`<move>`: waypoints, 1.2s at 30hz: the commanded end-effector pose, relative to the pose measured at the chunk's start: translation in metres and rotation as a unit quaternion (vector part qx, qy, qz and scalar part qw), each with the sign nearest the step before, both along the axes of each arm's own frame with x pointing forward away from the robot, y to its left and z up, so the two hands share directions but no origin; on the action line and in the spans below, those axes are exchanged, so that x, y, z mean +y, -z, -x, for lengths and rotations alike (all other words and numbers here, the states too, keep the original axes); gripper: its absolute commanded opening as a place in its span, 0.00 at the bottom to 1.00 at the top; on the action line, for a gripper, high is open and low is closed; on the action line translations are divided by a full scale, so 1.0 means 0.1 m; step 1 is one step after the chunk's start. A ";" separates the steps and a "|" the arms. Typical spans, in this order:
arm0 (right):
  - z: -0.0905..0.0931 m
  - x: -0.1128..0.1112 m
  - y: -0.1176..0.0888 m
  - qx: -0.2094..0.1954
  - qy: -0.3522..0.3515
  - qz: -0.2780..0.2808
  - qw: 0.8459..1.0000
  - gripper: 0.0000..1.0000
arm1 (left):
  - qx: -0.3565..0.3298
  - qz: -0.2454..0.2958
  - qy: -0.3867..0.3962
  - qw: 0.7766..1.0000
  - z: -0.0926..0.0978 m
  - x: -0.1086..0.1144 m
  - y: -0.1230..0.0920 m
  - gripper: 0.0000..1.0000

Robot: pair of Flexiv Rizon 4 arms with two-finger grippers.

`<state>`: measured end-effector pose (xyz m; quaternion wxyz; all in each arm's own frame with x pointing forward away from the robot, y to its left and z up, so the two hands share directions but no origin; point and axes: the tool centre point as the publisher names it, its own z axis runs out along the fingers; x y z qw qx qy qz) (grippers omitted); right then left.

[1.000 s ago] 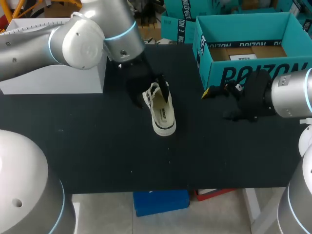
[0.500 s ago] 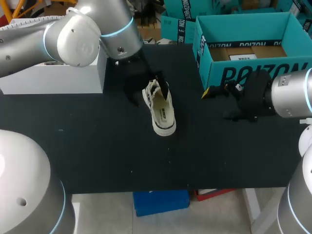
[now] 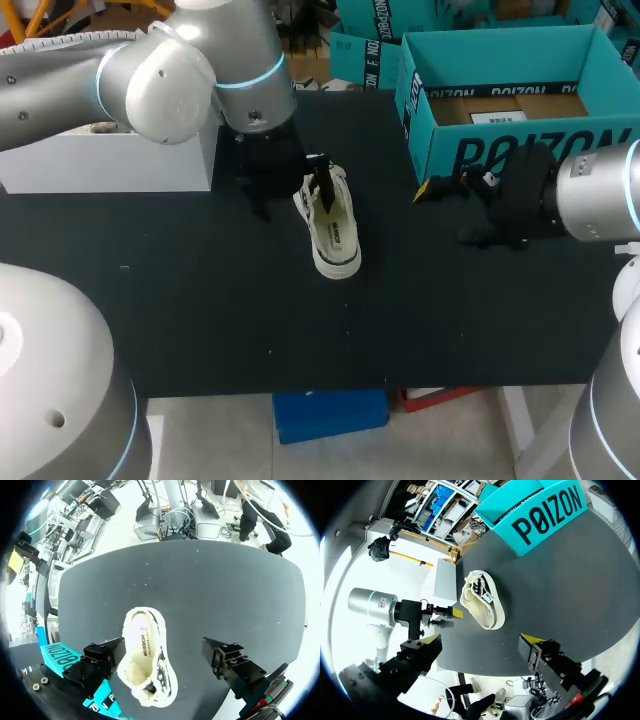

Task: Take the shoe out of the shoebox, open the shoe tongue, remove and reinsert the insole, then place the shoe into the shoebox

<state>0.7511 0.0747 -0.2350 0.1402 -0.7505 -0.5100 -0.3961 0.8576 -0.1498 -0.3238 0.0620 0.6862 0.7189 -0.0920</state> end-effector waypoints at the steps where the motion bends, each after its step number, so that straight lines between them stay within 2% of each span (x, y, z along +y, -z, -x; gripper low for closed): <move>1: -0.01 0.03 0.00 0.000 0.002 0.002 1.000 1.00 | -0.001 -0.019 -0.004 1.000 -0.12 -0.10 0.06 1.00; 16: -0.01 0.03 0.00 0.000 0.002 0.002 1.000 1.00 | -0.022 -0.063 -0.051 0.996 -0.36 -0.07 0.37 1.00; 19: -0.01 0.03 0.00 0.000 0.002 0.002 1.000 1.00 | -0.032 -0.086 -0.051 0.994 -0.40 -0.05 0.45 1.00; 29: -0.01 0.03 0.00 0.000 0.002 0.002 1.000 1.00 | -0.032 -0.093 -0.078 0.992 -0.51 0.02 0.72 1.00; 36: -0.01 0.03 0.00 0.000 0.002 0.002 1.000 1.00 | -0.039 -0.080 -0.094 0.992 -0.56 0.05 0.74 1.00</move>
